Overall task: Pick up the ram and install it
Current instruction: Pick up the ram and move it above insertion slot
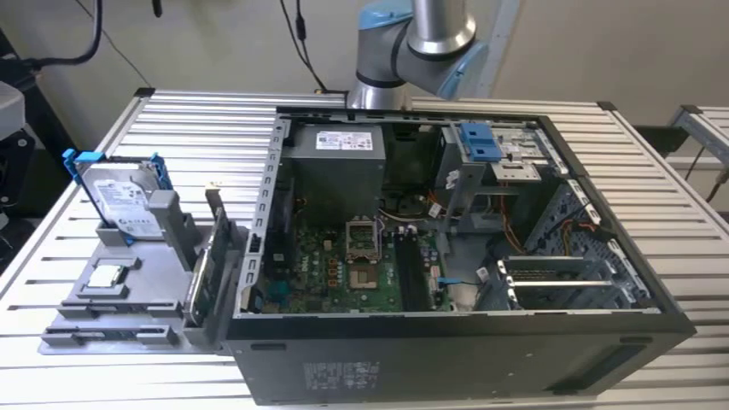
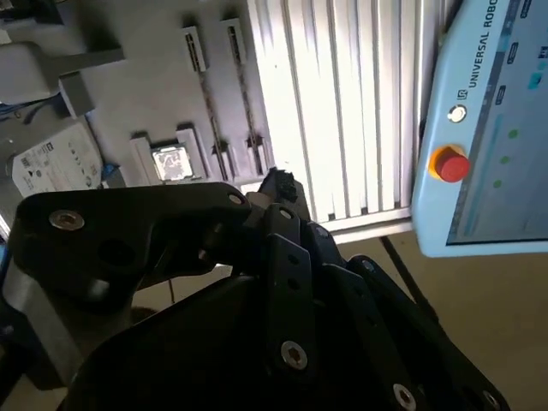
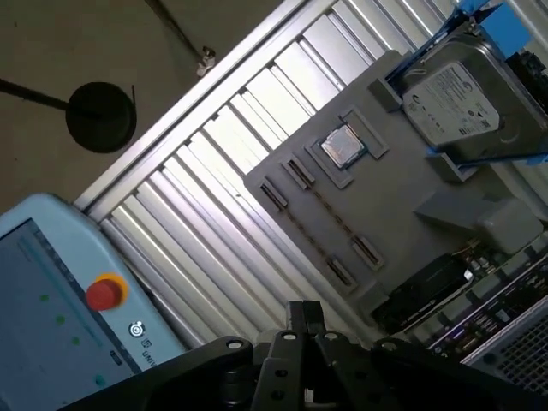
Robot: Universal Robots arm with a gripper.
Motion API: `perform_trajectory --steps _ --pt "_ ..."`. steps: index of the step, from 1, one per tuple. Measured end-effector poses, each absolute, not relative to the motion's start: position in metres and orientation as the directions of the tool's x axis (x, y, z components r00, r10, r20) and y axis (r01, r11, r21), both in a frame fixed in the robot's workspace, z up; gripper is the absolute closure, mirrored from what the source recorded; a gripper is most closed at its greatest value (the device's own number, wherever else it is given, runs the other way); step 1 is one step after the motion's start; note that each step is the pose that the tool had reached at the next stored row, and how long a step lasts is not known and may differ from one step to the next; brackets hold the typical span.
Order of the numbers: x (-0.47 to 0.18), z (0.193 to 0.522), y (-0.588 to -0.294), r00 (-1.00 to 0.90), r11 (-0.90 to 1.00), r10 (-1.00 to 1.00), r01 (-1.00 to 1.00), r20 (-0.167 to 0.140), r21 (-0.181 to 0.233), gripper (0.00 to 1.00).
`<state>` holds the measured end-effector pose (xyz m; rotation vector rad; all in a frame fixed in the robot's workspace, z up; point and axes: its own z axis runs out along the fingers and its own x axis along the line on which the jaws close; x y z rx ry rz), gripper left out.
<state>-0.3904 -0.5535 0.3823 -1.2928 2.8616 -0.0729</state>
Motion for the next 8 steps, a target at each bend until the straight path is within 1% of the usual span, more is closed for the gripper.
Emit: perform_trajectory --steps 8 --pt "-0.3904 0.3823 -0.5534 -0.578 0.577 -0.816 -0.816 0.023 -0.046 0.89"
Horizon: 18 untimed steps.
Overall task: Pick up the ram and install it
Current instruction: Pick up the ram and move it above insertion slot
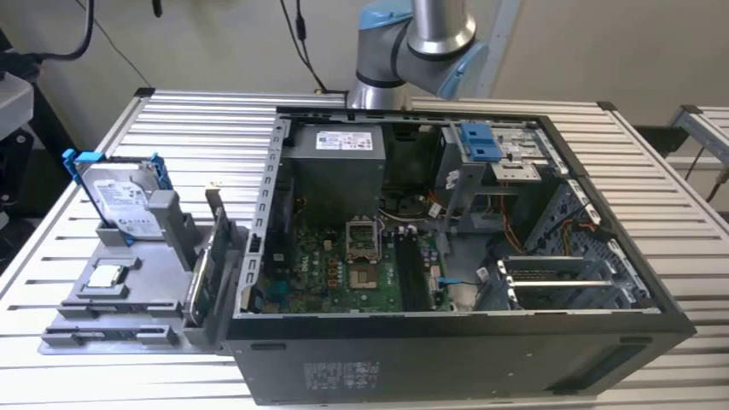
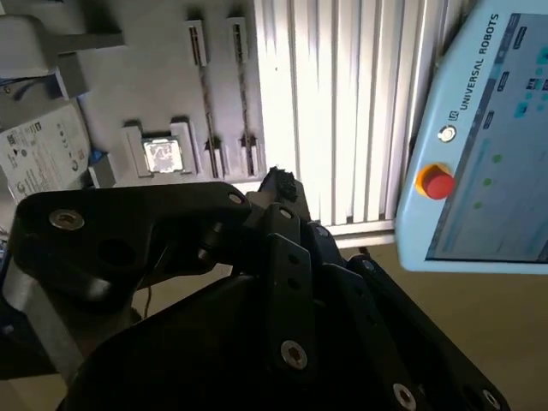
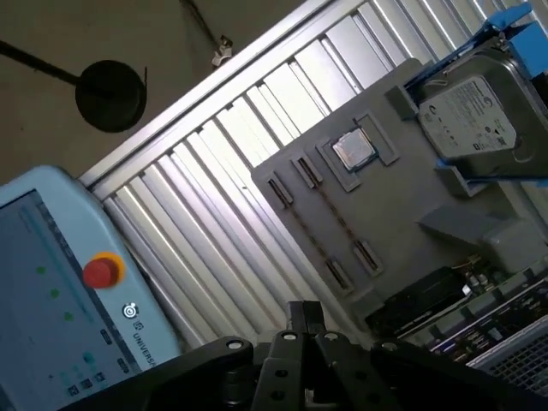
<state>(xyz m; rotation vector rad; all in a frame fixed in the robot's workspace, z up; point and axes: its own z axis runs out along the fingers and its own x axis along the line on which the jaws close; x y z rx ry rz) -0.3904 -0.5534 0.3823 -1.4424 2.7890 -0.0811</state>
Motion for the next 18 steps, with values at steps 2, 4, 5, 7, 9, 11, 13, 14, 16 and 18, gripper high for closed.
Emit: perform_trajectory --steps 2,4,5,7,9,11,13,14,16,18 --pt "-0.3904 0.3824 -0.5534 -0.56 0.559 -0.828 -0.828 0.023 -0.046 0.89" --pt "-0.3904 0.3823 -0.5533 -0.545 0.544 -0.838 -0.838 0.023 -0.046 0.89" --pt "-0.3904 0.3823 -0.5533 -0.538 0.537 -0.842 -0.842 0.024 -0.046 0.89" --pt "-0.3904 0.3823 -0.5532 -0.526 0.524 -0.85 -0.85 0.024 -0.045 0.89" --pt "-0.3904 0.3821 -0.5531 -0.508 0.507 -0.861 -0.861 0.024 -0.045 0.89" --pt "-0.3904 0.3819 -0.5531 -0.476 0.475 -0.879 -0.879 0.024 -0.045 0.89" --pt "-0.3904 0.3817 -0.5531 -0.444 0.443 -0.895 -0.895 0.024 -0.045 0.89" --pt "-0.3904 0.3816 -0.5531 -0.43 0.429 -0.903 -0.902 0.024 -0.045 0.89" --pt "-0.3905 0.3813 -0.553 -0.404 0.403 -0.914 -0.914 0.022 -0.044 0.89" --pt "-0.3903 0.3809 -0.5531 -0.379 0.378 -0.925 -0.925 0.019 -0.043 0.89"
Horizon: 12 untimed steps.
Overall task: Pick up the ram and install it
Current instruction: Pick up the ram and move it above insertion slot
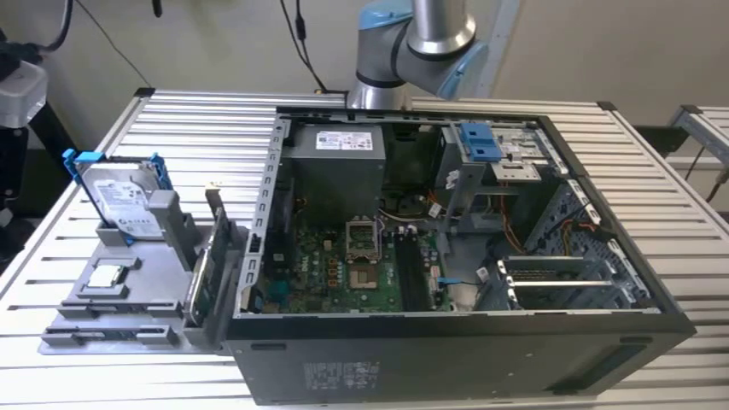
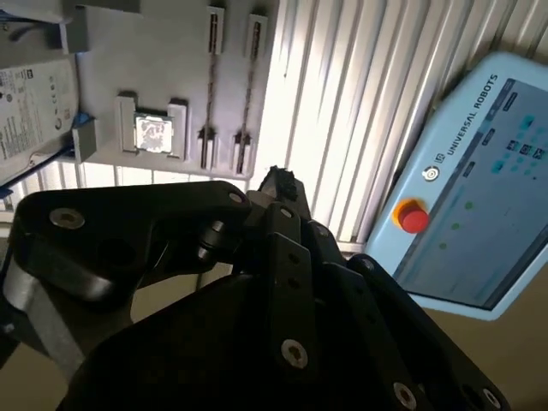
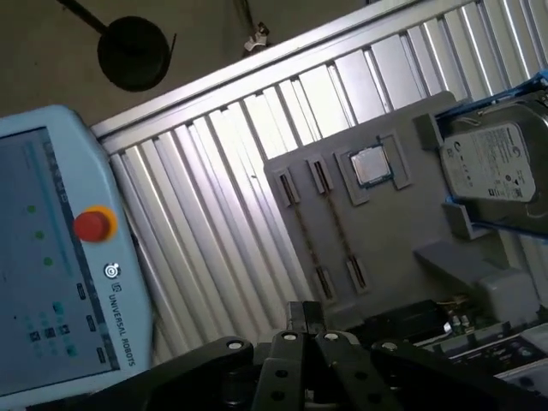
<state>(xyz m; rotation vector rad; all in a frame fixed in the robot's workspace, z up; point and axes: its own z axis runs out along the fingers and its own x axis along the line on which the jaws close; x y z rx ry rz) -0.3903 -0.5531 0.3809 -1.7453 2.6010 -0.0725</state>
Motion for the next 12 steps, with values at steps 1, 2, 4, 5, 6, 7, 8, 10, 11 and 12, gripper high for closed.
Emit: perform_trajectory --steps 1,2,4,5,6,7,8,10,11,12 --pt "-0.3903 0.3807 -0.5531 -0.367 0.366 -0.93 -0.93 0.018 -0.043 0.89" --pt "-0.3903 0.3806 -0.5531 -0.355 0.354 -0.935 -0.934 0.016 -0.042 0.89" --pt "-0.3903 0.3802 -0.553 -0.334 0.333 -0.943 -0.942 0.015 -0.042 0.89" --pt "-0.3902 0.3801 -0.5531 -0.322 0.321 -0.947 -0.946 0.015 -0.042 0.89" --pt "-0.3902 0.3799 -0.5531 -0.31 0.309 -0.951 -0.95 0.015 -0.042 0.89" --pt "-0.3902 0.3797 -0.5531 -0.298 0.298 -0.954 -0.954 0.015 -0.041 0.89" --pt "-0.3902 0.3795 -0.5531 -0.286 0.285 -0.958 -0.958 0.015 -0.041 0.89" --pt "-0.3901 0.3784 -0.5531 -0.264 0.263 -0.964 -0.964 0.015 -0.04 0.89" --pt "-0.3901 0.3779 -0.5531 -0.254 0.253 -0.967 -0.967 0.015 -0.038 0.89" --pt "-0.3901 0.3773 -0.5531 -0.243 0.242 -0.97 -0.97 0.016 -0.036 0.89"
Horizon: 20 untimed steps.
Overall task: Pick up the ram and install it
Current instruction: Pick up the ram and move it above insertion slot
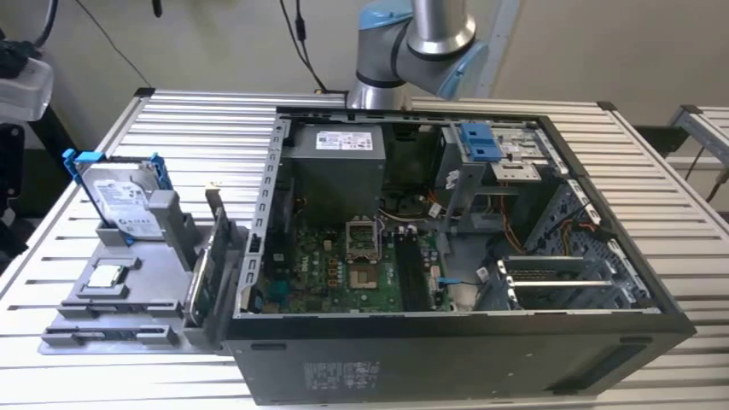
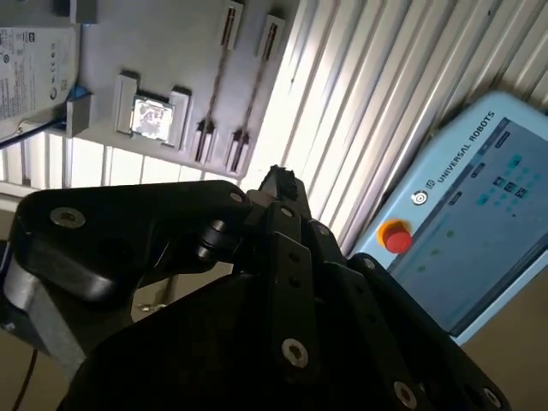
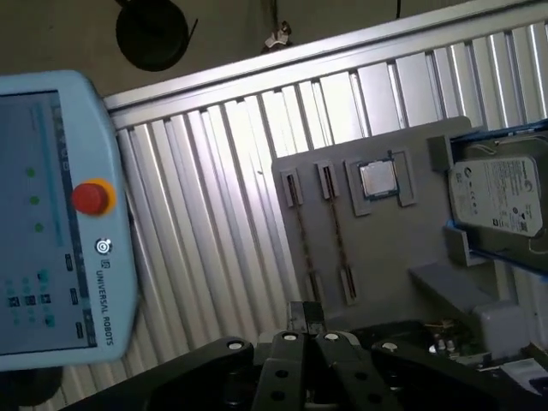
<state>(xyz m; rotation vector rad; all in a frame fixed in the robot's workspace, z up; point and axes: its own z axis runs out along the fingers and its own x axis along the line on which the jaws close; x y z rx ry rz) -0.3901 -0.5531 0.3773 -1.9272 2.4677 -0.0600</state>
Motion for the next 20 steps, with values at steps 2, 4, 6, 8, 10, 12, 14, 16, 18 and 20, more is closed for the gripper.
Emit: perform_trajectory --steps 2,4,6,8,10,12,14,16,18,20 --pt "-0.3901 0.376 -0.553 -0.225 0.225 -0.974 -0.974 0.016 -0.035 0.89" --pt "-0.3902 0.375 -0.553 -0.207 0.206 -0.978 -0.978 0.016 -0.034 0.89" --pt "-0.3901 0.3747 -0.5531 -0.189 0.188 -0.982 -0.982 0.014 -0.034 0.89" --pt "-0.3901 0.3738 -0.553 -0.176 0.176 -0.984 -0.984 0.009 -0.033 0.89" --pt "-0.39 0.3734 -0.5531 -0.166 0.165 -0.986 -0.986 -0.002 -0.031 0.89" --pt "-0.3899 0.373 -0.553 -0.156 0.156 -0.988 -0.987 -0.014 -0.029 0.89" --pt "-0.3899 0.3726 -0.553 -0.147 0.148 -0.989 -0.989 -0.021 -0.028 0.89" --pt "-0.3898 0.3723 -0.5529 -0.132 0.133 -0.991 -0.991 -0.024 -0.027 0.89" --pt "-0.3897 0.3722 -0.553 -0.109 0.11 -0.994 -0.994 -0.023 -0.026 0.89" --pt "-0.3898 0.3721 -0.553 -0.086 0.087 -0.996 -0.996 -0.023 -0.025 0.89"
